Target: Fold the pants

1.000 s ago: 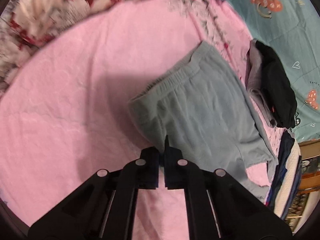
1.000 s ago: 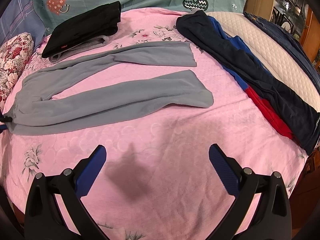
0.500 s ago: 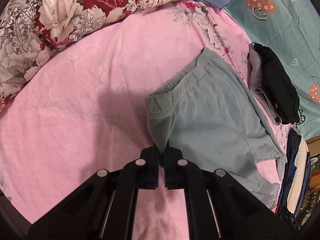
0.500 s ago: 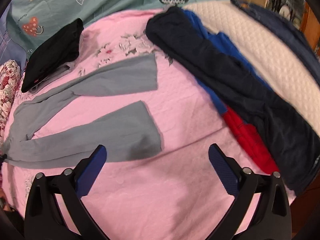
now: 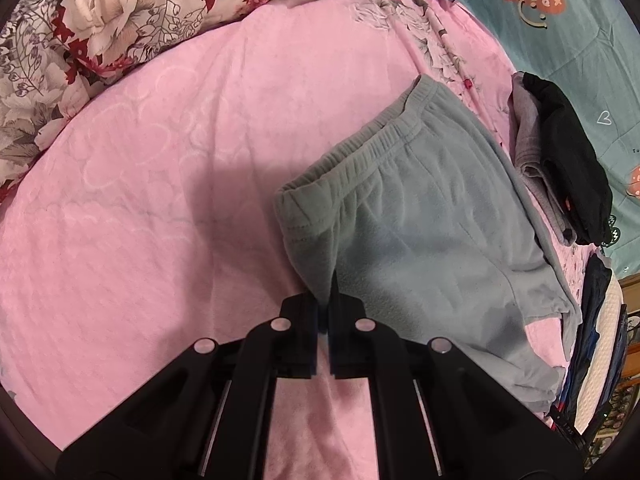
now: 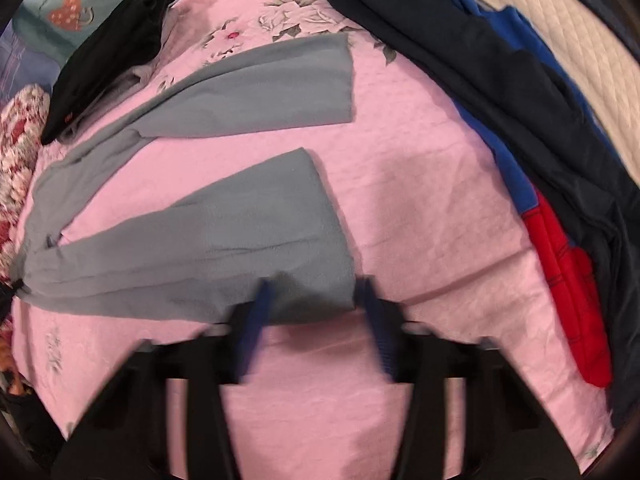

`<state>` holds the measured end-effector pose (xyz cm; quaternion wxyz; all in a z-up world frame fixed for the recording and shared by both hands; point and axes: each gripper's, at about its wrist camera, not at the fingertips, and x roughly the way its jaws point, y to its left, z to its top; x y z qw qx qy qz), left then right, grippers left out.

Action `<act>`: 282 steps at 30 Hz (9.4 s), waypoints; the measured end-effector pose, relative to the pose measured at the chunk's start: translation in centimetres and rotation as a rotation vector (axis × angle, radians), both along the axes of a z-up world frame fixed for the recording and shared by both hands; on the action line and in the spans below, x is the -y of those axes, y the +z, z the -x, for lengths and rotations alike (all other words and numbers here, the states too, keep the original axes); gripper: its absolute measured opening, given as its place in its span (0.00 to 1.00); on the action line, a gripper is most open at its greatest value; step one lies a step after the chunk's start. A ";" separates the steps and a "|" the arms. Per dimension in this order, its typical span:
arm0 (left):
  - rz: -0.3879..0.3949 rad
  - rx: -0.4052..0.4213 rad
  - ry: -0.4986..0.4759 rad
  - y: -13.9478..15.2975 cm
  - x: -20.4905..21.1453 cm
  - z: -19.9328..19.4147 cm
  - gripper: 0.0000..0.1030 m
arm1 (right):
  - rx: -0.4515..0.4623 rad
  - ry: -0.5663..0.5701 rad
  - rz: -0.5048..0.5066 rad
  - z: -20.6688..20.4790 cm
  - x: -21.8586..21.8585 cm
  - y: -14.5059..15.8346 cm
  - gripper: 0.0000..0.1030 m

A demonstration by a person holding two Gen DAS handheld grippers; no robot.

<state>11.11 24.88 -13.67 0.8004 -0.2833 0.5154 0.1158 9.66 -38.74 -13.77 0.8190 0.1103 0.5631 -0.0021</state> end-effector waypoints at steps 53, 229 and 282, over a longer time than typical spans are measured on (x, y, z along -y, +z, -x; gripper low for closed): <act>-0.039 -0.069 -0.311 1.0 6.8 -8.9 0.15 | -0.025 -0.113 -0.006 -13.0 3.1 1.5 0.08; 0.158 -0.025 -0.558 -0.5 2.5 1.2 0.03 | 0.006 -0.187 0.058 12.4 -1.2 7.0 0.26; 0.004 0.012 -0.667 0.6 11.7 0.6 0.22 | 0.101 0.716 0.043 -6.8 -32.5 6.7 0.45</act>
